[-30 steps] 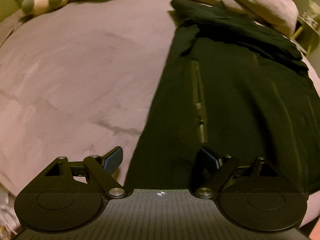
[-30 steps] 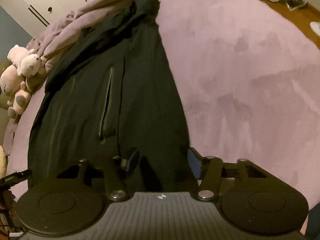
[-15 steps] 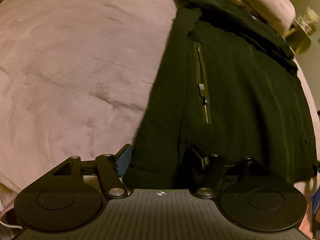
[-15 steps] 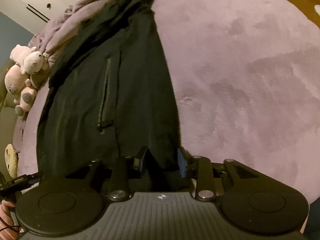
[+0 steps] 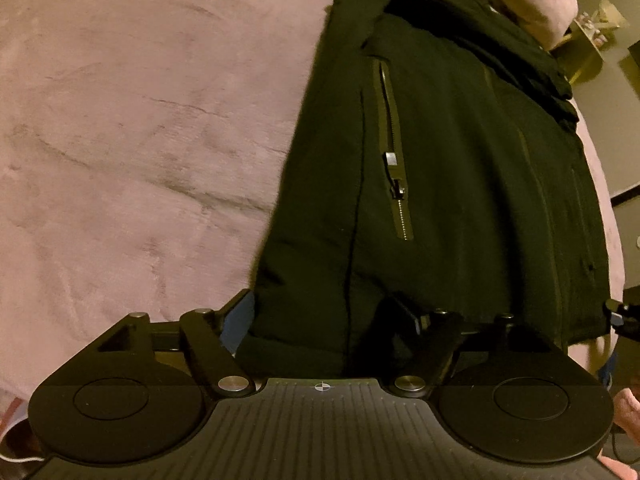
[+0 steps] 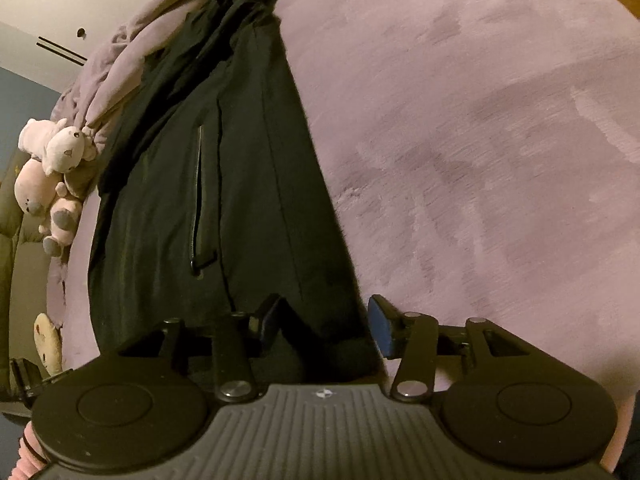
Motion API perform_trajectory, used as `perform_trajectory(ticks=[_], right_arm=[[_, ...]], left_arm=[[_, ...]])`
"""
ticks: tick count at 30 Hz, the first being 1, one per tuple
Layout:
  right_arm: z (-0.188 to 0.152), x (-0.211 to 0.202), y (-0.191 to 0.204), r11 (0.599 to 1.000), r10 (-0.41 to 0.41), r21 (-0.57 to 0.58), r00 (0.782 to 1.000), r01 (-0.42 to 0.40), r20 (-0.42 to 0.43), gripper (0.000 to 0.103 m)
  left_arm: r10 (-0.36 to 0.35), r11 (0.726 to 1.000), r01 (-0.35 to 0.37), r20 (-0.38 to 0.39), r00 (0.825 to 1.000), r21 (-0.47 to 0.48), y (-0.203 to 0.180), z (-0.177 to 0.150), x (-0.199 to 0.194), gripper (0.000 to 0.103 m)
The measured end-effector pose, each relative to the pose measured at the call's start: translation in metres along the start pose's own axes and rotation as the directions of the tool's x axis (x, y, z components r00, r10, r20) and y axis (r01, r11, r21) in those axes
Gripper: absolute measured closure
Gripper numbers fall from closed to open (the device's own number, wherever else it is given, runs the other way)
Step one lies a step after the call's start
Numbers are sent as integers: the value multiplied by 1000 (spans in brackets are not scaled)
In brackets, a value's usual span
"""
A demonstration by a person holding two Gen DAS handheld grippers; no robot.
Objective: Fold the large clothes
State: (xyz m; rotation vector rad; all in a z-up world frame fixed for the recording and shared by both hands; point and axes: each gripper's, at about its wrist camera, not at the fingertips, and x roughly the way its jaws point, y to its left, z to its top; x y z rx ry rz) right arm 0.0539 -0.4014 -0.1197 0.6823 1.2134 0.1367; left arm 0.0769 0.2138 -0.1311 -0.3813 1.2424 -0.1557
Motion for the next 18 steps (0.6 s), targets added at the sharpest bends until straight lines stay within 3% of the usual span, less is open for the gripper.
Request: perform_trajectory(ticks=[1,5,8,9,10,11,13,16,18], right_arm=[[-1,0,2,1000,-6,-13,1000,6,4,46],[-1,4,1,1000,-14,-14,1000,14,-8,44],[0,7,3,1000,3,-5,1000,-4,-30,44],[0,7,6,1000,6,-19,999,-7,-39,49],[-2,7,10,999,8,-44,999,-10,-51,62],[-4,6,13,998,15,-60,998,-19,-61,69],[-5,6,13,996,67,-48,994,-71,-83,74],[-2,7,8,988,157,31,983,-154,-101,72],[-1,14,8,988,156,38,979,-152,-130,63]], left_arm=[[-2,1000,2,1,1000,2,0,-1,0,26],[8,1000,-8,-1,1000,0,1,-1,6,26],[35,999,-35,-9,999,35,-5,-3,2,33],[49,997,-48,-14,999,62,-8,-3,0,41],[58,995,-57,-17,998,78,-10,-2,-1,46],[54,995,-52,-20,998,84,-10,-1,-2,49],[14,998,-12,-16,1000,67,-8,1,-7,67],[-89,996,89,15,996,-28,2,3,-13,68],[-157,984,158,16,987,-85,10,2,-11,62]])
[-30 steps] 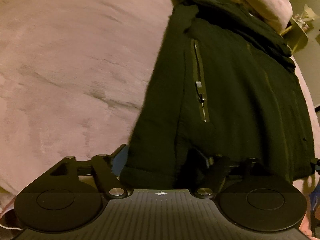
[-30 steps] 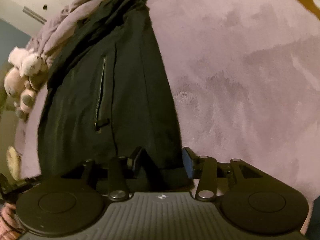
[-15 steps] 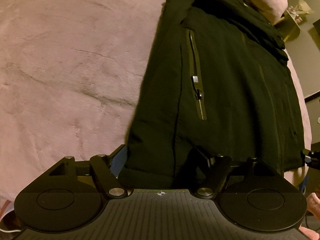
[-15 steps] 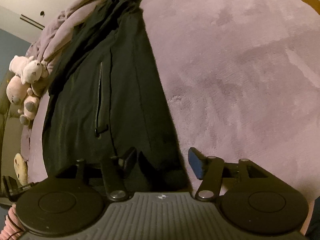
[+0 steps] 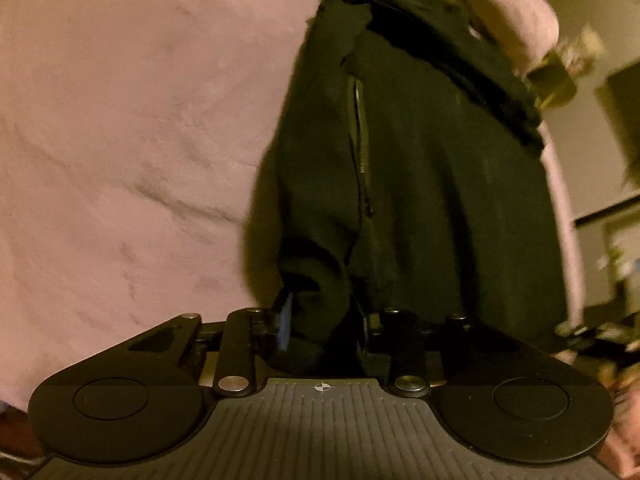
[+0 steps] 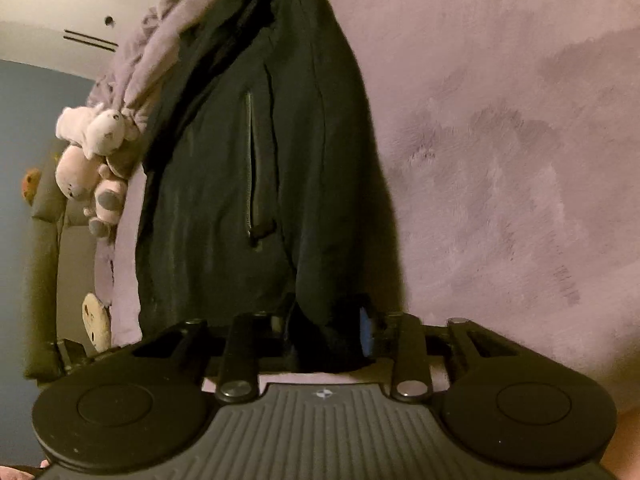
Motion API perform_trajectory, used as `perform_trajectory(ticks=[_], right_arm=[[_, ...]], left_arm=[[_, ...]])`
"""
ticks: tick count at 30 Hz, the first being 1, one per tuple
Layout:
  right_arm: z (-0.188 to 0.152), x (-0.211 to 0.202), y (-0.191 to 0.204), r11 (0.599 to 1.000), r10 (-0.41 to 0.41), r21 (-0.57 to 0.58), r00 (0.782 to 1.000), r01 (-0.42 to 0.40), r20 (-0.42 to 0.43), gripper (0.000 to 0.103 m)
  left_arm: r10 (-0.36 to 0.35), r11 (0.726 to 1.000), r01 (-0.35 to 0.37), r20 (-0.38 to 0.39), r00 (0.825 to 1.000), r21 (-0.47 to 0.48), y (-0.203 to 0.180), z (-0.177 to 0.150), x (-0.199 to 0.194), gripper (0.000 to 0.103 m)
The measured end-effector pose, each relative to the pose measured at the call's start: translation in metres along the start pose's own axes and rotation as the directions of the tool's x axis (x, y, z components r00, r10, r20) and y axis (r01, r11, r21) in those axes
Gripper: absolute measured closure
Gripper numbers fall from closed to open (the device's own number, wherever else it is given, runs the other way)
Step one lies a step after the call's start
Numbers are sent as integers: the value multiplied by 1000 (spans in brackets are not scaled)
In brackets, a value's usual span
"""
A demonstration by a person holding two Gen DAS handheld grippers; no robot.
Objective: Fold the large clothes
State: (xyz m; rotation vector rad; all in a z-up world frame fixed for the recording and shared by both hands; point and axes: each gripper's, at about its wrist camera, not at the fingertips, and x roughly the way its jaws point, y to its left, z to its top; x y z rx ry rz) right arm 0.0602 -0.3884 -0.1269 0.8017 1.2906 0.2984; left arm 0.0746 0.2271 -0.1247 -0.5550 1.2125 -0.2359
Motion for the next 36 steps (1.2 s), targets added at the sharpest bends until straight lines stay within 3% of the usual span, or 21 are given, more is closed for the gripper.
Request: perform_trajectory(ticks=[1,3,7,8,10,14,17,19,23,25,29,31,34,36], right_arm=[[0,4,0,1000,-12,-7,1000,12,-13,58],[-1,11,2,999,-25,-20,999,24,-21,58],[1,15,11,999,16,-32,1000,-17,-26,76],[2,14,16,999,25,-40,999,-26,-25,77],[4,13,25,997,38,-60,999,-39,-23,79],[16,3,48,991,97,-97,995,-96,13,82],[37,-8,69,979,175,-115,982,-166,72,83],[60,-13,84,970,219,-134,967,-202,131,83],[114,-9,104,964,246,-167,934,-208,258,83],[144,-3,102,970,230,-145,920,-193,319,83],[190,20,94,991,135,-62,901,-120,413,83],[210,37,92,996,85,-4,894,-92,440,83],[227,52,87,999,30,23,890,-45,454,83],[232,64,89,1000,2,18,891,-11,454,83]], left_arm=[[-10,1000,10,-10,1000,-18,2,-1,3,59],[13,1000,-13,-31,999,-7,1,-2,9,55],[44,999,-44,-57,997,6,-6,3,17,51],[49,999,-48,-65,997,9,-9,6,18,52],[33,999,-32,-62,997,24,-16,11,15,70],[-90,996,90,15,996,11,-45,22,-6,75],[-190,982,185,126,974,47,-74,47,-27,75],[-249,968,244,200,948,53,-87,72,-33,75],[-268,959,284,356,895,8,-92,127,-25,75],[-244,954,295,421,873,-59,-85,151,-12,75],[-149,958,249,491,858,-145,-77,187,19,75],[-89,969,190,500,862,-156,-76,200,33,75],[19,985,63,466,884,-161,-83,217,63,75],[57,984,26,451,891,-176,-75,221,73,74]])
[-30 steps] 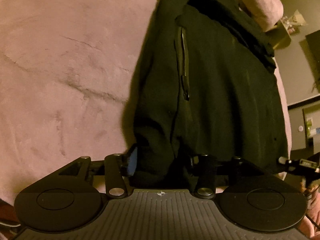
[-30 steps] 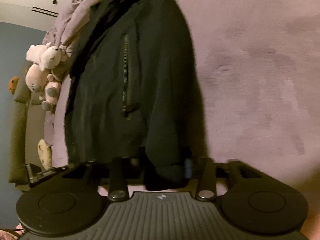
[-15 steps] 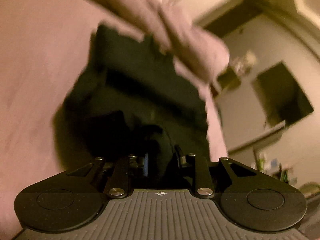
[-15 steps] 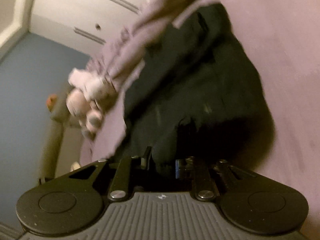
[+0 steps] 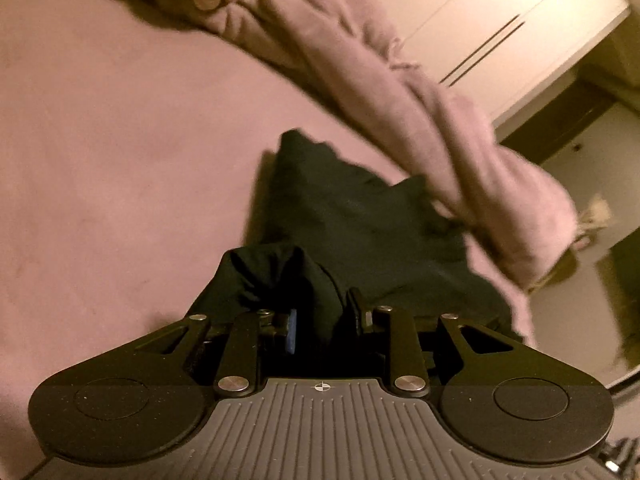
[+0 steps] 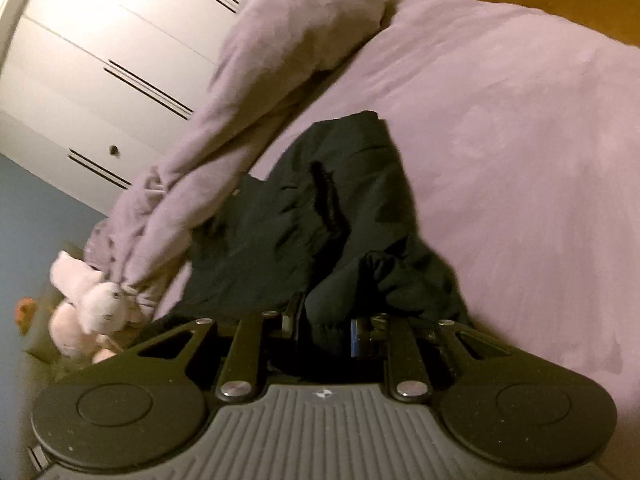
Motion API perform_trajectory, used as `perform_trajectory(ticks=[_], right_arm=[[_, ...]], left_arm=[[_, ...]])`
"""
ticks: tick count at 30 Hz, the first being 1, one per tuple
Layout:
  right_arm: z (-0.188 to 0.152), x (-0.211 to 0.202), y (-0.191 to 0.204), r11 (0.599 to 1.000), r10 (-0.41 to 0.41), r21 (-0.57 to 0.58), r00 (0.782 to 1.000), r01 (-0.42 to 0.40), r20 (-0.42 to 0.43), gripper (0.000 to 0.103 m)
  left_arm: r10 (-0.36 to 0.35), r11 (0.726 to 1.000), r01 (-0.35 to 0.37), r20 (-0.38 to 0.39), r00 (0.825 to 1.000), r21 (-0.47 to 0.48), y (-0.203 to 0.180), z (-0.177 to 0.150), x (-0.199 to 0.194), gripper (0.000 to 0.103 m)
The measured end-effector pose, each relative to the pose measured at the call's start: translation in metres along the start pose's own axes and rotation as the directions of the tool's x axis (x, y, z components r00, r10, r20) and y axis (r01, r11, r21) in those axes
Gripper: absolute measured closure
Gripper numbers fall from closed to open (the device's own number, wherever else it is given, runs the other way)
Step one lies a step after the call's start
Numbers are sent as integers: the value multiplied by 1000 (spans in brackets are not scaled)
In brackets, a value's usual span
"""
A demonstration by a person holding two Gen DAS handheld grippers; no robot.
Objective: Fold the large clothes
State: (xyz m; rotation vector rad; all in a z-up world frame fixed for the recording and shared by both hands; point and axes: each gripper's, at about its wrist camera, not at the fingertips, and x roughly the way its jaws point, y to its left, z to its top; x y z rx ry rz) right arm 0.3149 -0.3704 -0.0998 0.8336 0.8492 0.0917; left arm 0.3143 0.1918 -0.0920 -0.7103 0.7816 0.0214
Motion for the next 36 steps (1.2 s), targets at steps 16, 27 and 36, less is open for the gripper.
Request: perform_trajectory(ticks=[16,27,36], right_arm=[[18,-19,-46,916,320,240,946,-323,51,60],[24,-53,-45,996,72,41,985,-79,158,26],[6,10,4,927,-120,-349,990,137,71,60]], left_arm=[[-114,925,133,74,991,-356,59,29,-12,55],[-44,998,43,30,999,38,27,32,5,38],[70,939,-66,0,998,337,-17,20,39,57]])
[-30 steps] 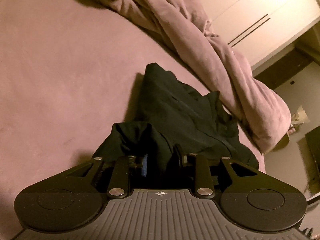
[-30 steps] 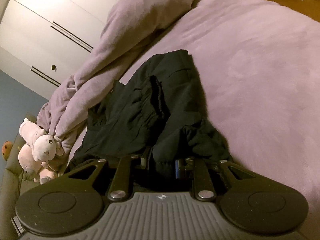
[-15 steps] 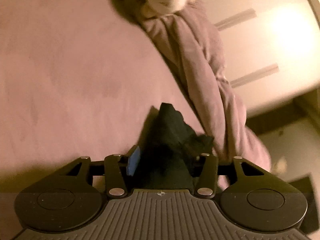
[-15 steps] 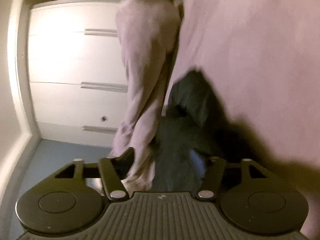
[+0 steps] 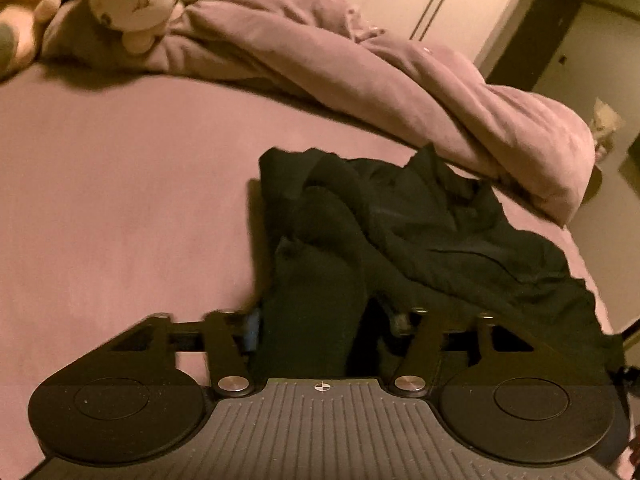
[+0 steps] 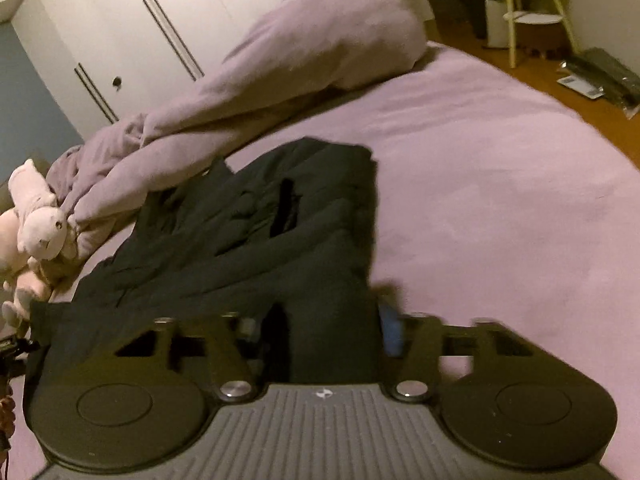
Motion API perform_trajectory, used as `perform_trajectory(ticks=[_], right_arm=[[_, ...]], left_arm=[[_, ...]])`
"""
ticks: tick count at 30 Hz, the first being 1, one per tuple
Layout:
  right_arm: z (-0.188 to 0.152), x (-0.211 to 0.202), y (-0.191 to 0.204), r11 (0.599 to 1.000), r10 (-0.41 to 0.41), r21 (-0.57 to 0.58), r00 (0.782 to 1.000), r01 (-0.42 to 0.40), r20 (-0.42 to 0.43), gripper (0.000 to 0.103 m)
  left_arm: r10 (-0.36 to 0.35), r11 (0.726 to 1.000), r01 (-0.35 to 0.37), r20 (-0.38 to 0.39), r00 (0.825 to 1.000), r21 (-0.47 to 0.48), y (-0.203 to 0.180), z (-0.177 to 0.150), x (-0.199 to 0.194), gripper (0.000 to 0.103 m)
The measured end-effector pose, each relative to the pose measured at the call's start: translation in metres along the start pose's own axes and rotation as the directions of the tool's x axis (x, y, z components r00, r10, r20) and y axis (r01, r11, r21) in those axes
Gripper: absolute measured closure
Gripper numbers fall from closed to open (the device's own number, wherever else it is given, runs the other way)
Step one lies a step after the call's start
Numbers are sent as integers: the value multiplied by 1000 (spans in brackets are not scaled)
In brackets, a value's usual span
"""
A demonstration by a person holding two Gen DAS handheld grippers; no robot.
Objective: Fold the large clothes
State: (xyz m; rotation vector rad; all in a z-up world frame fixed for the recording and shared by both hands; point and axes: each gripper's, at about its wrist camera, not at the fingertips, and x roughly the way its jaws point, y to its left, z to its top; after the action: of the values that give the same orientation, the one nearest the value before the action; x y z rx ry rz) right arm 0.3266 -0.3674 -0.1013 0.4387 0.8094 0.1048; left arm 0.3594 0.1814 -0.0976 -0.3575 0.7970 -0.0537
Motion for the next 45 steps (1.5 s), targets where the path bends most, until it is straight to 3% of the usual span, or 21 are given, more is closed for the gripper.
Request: perform_trajectory(ticks=[4,7,13,18,26,31,37,40,45], right_arm=[[-5,0,13,996,-25,-80,999,27,29,83],[-5,-16,29,987,-51,-148,996,62,78,95],[17,-63,51,987,21,-162,978,13,206,95],[56,-64,73,984,48,-181,960,3,277,96],[152,-4,117,986,13,-162,936,47,352,96],[190,60,137,986,-62,-124,931,113,359,96],[186,147,129,977,-190,-42,939,210,286,96],[172,178,126,960,-252,-51,927,276,276,95],[152,212,110,939,-309,-61,908,338,283,95]], left_arm=[[17,999,-18,23,1000,51,-12,0,-7,87],[30,992,-37,61,998,120,-26,-1,-22,89],[-18,994,-1,166,986,113,-38,24,-65,90],[3,993,-32,252,968,111,-48,65,-73,91],[70,986,-114,317,946,121,-62,143,-15,91],[166,960,-229,333,928,161,-74,165,52,91],[302,926,-355,307,902,132,-69,136,146,90],[360,904,-410,303,882,119,-62,114,178,89],[346,912,-395,310,885,110,-54,106,194,85]])
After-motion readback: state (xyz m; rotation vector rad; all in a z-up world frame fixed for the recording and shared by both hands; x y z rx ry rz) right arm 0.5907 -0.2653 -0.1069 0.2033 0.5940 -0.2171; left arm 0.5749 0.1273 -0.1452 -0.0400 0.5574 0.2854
